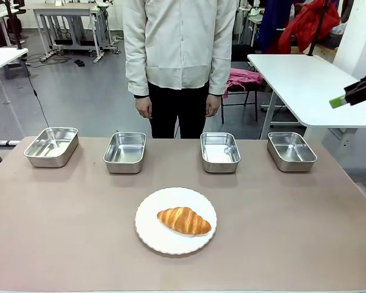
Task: Place the bread in the container.
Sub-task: Place the Butter Roll into the Airtight Container indicated by the human.
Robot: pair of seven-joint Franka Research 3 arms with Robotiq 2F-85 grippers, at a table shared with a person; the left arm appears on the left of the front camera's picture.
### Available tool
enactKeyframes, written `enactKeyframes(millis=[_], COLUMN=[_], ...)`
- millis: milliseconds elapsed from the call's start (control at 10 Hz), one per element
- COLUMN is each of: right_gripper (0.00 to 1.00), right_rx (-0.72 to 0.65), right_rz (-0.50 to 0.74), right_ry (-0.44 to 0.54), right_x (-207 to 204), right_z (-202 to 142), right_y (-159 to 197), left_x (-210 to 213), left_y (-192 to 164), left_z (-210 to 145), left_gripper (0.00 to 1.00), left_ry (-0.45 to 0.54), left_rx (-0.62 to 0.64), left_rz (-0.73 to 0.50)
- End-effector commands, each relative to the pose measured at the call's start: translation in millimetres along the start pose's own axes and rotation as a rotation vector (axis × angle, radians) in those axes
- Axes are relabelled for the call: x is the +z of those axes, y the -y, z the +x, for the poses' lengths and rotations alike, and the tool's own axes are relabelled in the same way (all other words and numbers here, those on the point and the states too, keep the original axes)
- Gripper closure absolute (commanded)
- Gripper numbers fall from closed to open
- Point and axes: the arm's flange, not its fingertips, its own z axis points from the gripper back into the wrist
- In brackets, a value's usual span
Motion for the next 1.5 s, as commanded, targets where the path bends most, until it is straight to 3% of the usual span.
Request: enactKeyframes(millis=[0, 400, 900, 1000, 1400], right_gripper=[0.0, 0.0, 0.0, 0.0, 0.0], right_rx=[-0.008, -0.037, -0.068, -0.068, -0.068], right_rz=[0.031, 0.014, 0.006, 0.006, 0.006], right_ry=[0.025, 0.066, 0.047, 0.047, 0.047], right_x=[-2, 16, 15, 15, 15], right_z=[8, 23, 23, 23, 23], right_y=[20, 33, 32, 32, 32], left_x=[2, 27, 26, 27, 27], left_y=[-5, -4, -9, -9, -9], left_z=[3, 5, 6, -2, -2], left_gripper=[0.0, 0.0, 0.0, 0.0, 0.0], left_ry=[0.052, 0.106, 0.112, 0.102, 0.102], left_rx=[0.028, 0.096, 0.198, 0.143, 0.143], left_rz=[0.007, 0.037, 0.043, 0.049, 0.049])
